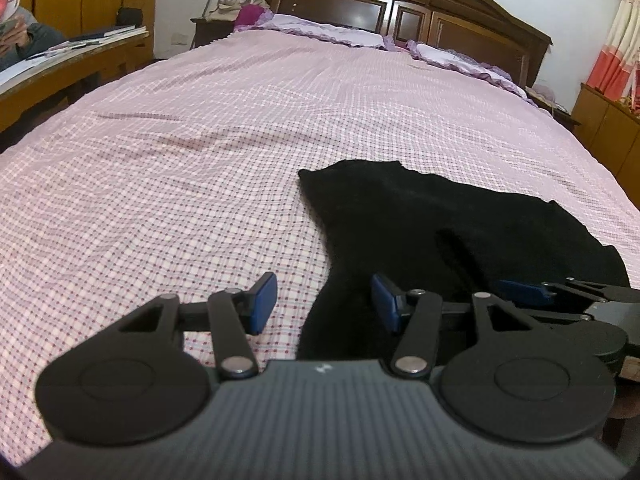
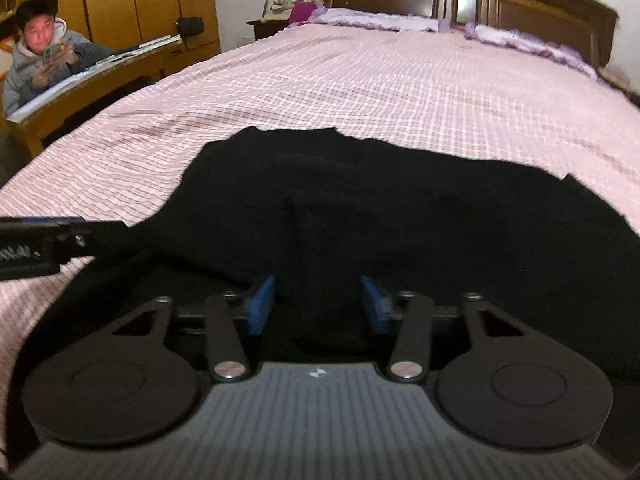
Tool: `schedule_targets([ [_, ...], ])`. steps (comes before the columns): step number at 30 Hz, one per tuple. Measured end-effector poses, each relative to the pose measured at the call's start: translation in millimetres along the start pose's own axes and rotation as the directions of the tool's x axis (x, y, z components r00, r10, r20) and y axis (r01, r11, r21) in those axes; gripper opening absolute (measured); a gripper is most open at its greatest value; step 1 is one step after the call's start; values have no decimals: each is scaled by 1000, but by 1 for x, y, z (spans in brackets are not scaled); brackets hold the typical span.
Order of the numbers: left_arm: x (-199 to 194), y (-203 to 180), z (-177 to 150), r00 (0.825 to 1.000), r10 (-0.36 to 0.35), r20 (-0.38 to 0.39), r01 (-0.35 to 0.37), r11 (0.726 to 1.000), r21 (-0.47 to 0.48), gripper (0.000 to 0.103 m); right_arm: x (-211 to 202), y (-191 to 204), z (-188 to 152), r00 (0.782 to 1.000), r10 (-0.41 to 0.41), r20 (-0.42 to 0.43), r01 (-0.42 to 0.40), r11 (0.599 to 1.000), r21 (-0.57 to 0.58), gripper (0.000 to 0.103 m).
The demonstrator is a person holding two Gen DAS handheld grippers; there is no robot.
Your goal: Fold small clothes
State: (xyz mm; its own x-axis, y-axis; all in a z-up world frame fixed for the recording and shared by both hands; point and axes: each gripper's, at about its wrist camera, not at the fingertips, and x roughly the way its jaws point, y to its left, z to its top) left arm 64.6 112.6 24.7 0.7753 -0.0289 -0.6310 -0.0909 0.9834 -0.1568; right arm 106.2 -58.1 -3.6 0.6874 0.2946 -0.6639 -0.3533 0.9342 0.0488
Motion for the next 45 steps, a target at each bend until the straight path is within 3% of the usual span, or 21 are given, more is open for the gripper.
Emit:
schedule_targets([
  [1, 0, -1, 0, 1000, -4, 1, 4, 1000, 3, 54, -1, -3, 0, 1000, 3, 4, -3, 1000, 8, 34],
  [3, -1, -4, 1, 1000, -12, 4, 12, 1000, 10, 54, -6, -13, 2, 1000, 28, 11, -28, 999, 40, 15],
  [4, -1, -5, 2, 1000, -15, 5, 15, 1000, 13, 54, -8, -17, 3, 999, 38, 14, -39, 997, 60, 12],
  [9, -1, -17, 6, 999, -34, 17, 33, 998, 44, 54, -25, -42, 8, 993, 106, 58, -115, 977, 181, 9],
  [17, 7, -38, 21, 997, -64, 51, 59, 994, 95, 54, -65, -86, 21, 984, 86, 154, -128, 948, 293, 9],
  [24, 25, -48, 32, 994, -95, 59, 88, 990, 110, 54, -108, -142, 27, 974, -12, 228, -69, 935, 348, 8],
  [29, 41, -49, 28, 996, -82, 44, 77, 992, 100, 54, -122, -185, 12, 970, -103, 220, 6, 916, 402, 8],
  [39, 69, -50, 10, 1000, -9, 1, 8, 990, 140, 54, -86, -243, -45, 975, -205, 83, 131, 838, 530, 9],
  [45, 74, -51, 8, 1000, 5, 3, -5, 986, 165, 56, -67, -260, -69, 957, -285, 52, 206, 796, 569, 9],
])
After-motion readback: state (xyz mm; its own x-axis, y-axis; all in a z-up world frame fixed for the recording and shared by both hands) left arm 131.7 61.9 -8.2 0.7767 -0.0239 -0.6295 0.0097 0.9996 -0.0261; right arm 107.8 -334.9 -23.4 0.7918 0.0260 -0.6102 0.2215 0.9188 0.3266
